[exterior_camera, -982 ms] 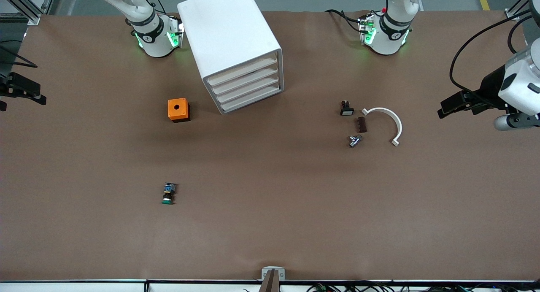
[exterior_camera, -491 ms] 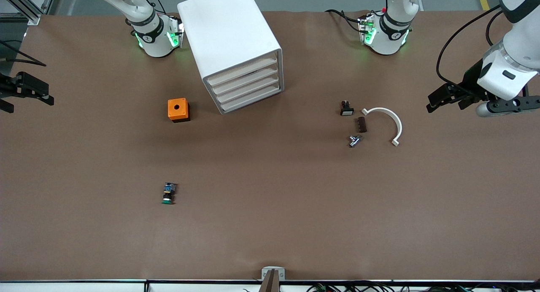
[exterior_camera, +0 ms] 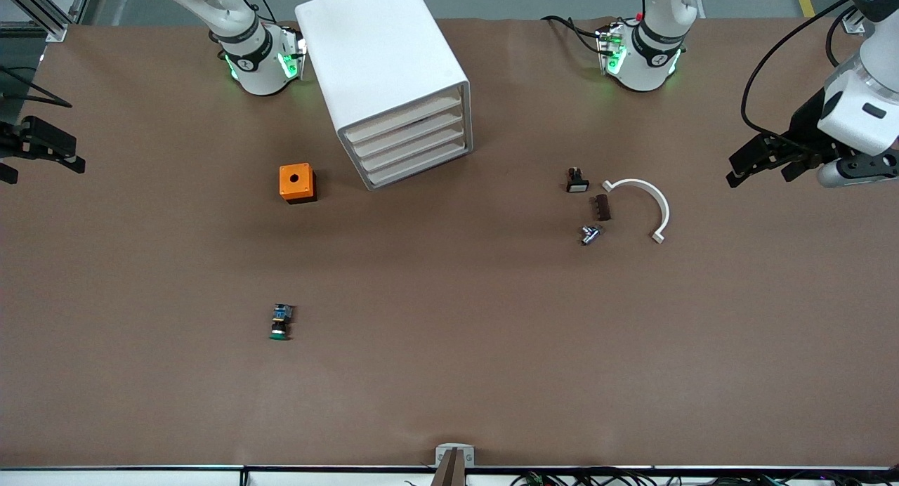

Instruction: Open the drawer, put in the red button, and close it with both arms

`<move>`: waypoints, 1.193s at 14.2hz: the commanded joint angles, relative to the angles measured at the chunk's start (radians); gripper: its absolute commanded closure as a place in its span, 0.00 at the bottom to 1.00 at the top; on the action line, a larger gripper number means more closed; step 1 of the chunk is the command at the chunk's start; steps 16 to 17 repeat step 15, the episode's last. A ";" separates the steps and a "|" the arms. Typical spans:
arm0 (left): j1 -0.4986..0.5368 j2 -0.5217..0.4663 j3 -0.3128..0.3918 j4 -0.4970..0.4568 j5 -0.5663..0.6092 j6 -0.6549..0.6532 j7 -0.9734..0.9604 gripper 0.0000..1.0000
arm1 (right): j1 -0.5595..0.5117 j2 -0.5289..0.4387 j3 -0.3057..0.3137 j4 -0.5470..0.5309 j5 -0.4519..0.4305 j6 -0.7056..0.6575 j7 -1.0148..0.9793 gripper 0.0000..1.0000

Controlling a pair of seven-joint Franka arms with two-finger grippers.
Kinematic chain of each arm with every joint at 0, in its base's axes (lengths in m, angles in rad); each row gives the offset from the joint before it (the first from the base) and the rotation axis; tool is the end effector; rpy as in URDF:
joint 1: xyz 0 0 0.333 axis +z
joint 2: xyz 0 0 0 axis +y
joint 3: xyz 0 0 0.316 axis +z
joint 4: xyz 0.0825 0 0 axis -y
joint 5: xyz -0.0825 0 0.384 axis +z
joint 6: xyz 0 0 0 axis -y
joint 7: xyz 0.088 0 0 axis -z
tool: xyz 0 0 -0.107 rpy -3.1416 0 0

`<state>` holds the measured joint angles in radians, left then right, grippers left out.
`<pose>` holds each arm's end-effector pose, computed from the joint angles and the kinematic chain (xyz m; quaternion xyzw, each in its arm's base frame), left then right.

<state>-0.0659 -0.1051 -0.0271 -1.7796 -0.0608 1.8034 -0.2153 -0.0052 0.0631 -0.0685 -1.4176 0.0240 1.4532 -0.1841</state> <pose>0.5376 -0.0559 0.6035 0.9953 0.0660 0.0592 0.0381 0.5610 -0.0372 0.6506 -0.9983 -0.0564 0.0123 0.0114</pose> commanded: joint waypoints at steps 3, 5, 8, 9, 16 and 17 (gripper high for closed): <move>-0.003 0.036 0.007 0.109 0.053 -0.075 0.040 0.00 | -0.001 -0.034 -0.017 -0.037 0.040 -0.005 0.052 0.00; -0.003 0.041 0.007 0.126 0.053 -0.076 0.039 0.00 | 0.001 -0.034 -0.017 -0.037 0.042 -0.001 0.051 0.00; -0.006 0.042 0.007 0.128 0.053 -0.079 0.033 0.00 | -0.001 -0.035 -0.022 -0.037 0.062 0.001 0.049 0.00; -0.008 0.051 0.006 0.129 0.053 -0.079 0.030 0.00 | 0.001 -0.035 -0.022 -0.037 0.062 -0.001 0.048 0.00; -0.005 0.056 0.004 0.144 0.052 -0.079 0.028 0.00 | 0.001 -0.035 -0.024 -0.037 0.051 0.001 0.045 0.00; -0.005 0.056 0.004 0.144 0.052 -0.079 0.028 0.00 | 0.001 -0.035 -0.024 -0.037 0.051 0.001 0.045 0.00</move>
